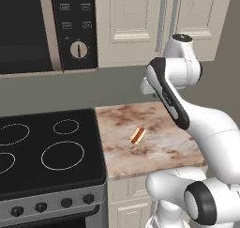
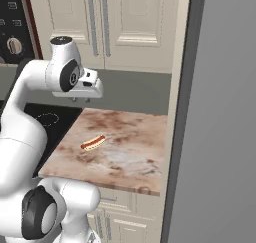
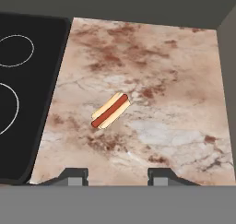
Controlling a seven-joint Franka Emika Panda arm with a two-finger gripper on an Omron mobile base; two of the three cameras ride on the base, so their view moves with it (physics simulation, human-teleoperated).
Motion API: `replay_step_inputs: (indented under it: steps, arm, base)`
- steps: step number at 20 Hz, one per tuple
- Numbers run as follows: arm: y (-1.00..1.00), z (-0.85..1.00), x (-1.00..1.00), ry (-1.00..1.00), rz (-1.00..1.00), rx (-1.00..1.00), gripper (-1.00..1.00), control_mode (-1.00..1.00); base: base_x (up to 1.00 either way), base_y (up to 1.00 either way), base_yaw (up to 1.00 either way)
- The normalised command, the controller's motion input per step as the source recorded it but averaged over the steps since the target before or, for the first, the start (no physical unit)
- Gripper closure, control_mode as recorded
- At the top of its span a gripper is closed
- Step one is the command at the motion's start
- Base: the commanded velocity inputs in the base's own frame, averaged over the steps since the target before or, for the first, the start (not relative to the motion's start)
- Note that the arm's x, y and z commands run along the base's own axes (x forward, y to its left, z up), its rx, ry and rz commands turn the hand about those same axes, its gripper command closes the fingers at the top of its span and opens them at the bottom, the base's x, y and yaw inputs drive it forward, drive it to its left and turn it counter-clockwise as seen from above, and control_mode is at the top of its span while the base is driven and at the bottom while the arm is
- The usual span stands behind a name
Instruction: Store the hot dog in the freezer for long-term storage. Close the freezer door after placing the cooked food.
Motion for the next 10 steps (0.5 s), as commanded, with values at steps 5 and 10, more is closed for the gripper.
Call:
replay_step_inputs:
  steps: [5,10]
  arm:
    - [0.04,-0.07,0.05,0.06,-0.02,0.00,-1.00,-1.00]
    - [0.06,-0.45,0.00,0.05,-0.18,0.00,-1.00,-1.00]
  base:
    - [0.00,0.00,0.00]
    - [0.00,0.00,0.00]
